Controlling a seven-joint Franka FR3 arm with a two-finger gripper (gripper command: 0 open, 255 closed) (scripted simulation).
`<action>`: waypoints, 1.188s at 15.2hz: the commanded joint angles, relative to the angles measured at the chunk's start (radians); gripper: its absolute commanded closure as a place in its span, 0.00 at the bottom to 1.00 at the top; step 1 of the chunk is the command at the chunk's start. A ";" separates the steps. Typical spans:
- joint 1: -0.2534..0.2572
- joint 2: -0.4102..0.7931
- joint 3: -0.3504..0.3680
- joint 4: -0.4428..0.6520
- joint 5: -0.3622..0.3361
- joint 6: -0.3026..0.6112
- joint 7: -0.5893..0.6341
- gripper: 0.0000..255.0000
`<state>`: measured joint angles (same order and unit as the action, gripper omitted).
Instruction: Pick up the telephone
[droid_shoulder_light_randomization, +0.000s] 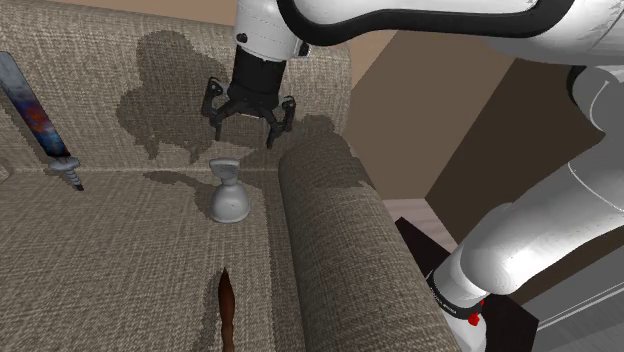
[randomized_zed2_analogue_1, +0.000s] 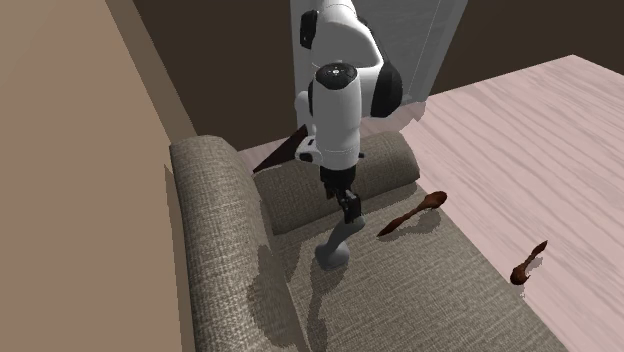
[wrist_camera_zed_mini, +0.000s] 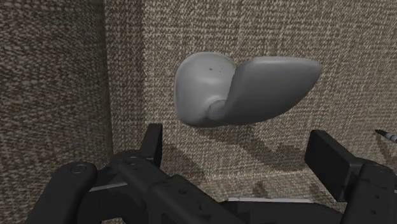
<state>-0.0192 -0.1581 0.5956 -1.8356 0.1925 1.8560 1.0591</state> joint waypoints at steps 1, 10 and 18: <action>0.005 0.078 0.040 0.066 -0.049 0.018 0.094 0.00; 0.012 0.098 0.048 -0.018 -0.059 0.122 0.107 0.00; 0.012 0.096 0.047 -0.022 -0.057 0.123 0.106 1.00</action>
<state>-0.0073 -0.0633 0.6428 -1.8560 0.1350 1.9793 1.1650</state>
